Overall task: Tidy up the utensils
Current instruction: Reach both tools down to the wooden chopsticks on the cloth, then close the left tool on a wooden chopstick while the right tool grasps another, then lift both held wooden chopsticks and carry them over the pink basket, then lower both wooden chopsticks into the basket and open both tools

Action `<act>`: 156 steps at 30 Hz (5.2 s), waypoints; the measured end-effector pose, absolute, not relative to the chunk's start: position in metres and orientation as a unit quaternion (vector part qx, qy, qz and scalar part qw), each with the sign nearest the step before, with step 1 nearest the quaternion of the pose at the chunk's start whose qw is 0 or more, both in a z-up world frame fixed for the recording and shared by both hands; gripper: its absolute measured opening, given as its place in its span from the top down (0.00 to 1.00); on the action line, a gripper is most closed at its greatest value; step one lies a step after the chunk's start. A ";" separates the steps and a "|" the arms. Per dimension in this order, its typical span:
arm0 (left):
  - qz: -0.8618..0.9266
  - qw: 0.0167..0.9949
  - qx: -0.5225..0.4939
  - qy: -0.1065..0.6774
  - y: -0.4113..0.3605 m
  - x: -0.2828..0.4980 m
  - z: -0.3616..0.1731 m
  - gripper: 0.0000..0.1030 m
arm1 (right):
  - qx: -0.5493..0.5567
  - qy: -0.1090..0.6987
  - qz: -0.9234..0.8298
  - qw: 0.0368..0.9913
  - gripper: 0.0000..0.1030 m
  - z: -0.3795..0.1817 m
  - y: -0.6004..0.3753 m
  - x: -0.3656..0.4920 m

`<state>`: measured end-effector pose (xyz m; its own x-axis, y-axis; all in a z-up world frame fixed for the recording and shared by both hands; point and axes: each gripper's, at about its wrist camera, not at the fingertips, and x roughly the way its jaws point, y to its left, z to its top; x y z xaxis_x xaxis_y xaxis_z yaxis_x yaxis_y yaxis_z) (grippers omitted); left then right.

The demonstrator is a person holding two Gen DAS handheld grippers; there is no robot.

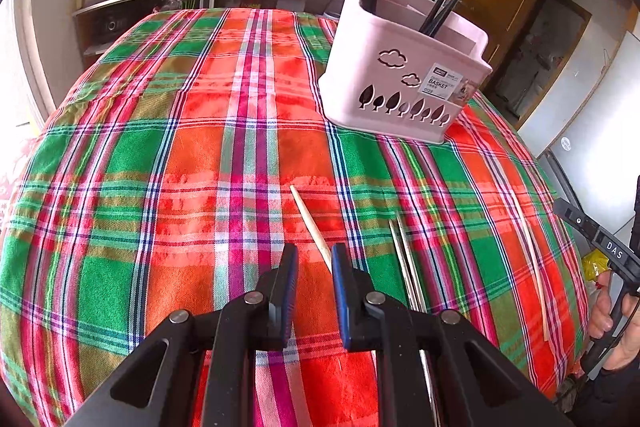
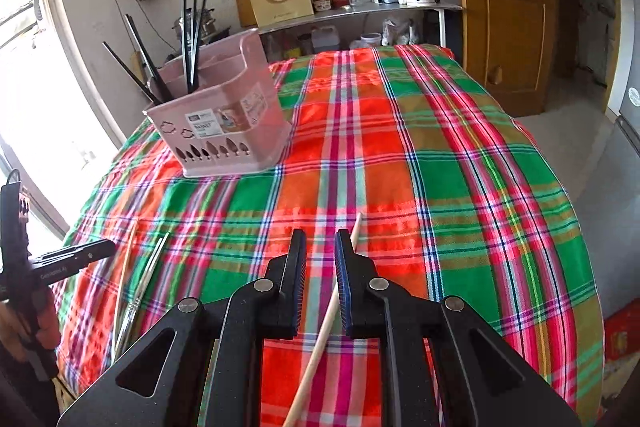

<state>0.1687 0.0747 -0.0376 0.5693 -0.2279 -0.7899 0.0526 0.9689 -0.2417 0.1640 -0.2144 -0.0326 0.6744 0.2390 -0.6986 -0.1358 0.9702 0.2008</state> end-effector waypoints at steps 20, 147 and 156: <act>-0.054 0.877 -0.084 0.470 0.065 0.209 -0.049 0.84 | 0.032 0.443 0.083 0.892 0.86 -0.067 -0.208 0.208; -0.142 0.928 -0.061 0.338 0.055 0.319 0.130 0.96 | 0.067 0.248 0.210 0.943 0.96 0.097 -0.099 0.273; -0.135 0.923 -0.063 0.354 0.058 0.316 0.113 0.96 | 0.061 0.253 0.215 0.941 0.96 0.096 -0.101 0.265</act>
